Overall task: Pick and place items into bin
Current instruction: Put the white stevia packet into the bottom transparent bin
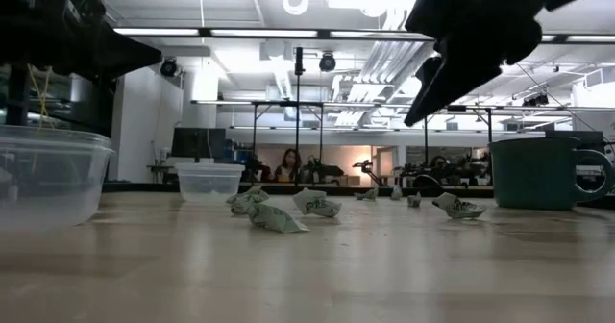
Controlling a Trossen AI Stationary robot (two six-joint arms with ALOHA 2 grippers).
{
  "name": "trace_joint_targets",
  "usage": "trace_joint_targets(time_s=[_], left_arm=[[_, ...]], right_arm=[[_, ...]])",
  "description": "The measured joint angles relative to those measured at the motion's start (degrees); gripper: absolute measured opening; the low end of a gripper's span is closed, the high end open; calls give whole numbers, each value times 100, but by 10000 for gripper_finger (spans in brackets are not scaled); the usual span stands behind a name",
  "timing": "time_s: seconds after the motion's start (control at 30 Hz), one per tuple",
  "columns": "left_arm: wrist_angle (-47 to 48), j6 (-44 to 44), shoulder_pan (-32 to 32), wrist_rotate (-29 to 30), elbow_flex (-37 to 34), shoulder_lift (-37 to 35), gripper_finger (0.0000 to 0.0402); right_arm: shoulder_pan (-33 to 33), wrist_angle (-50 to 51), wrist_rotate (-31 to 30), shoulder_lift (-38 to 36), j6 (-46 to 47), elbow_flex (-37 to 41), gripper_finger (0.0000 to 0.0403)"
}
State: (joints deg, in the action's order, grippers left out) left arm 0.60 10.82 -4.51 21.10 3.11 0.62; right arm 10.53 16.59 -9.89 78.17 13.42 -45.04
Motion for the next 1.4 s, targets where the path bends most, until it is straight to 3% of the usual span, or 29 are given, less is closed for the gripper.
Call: trace_joint_targets(time_s=[0.17,0.47,0.97,1.13,1.4], left_arm=[[135,-3,0,-2,0,0,56],[363,-3,0,-17,0,0,56],[363,-3,0,-15,0,0,56],[364,-3,0,-13,0,0,56],[365,-3,0,-11,0,0,56]], right_arm=[[258,526,157,498,776,-435,254],[384,714,531,1267,1708,-393,254],[384,921,297,1676,1808,-391,249],[384,923,329,1676,1808,-391,205],[384,925,429,1676,1784,-391,61]])
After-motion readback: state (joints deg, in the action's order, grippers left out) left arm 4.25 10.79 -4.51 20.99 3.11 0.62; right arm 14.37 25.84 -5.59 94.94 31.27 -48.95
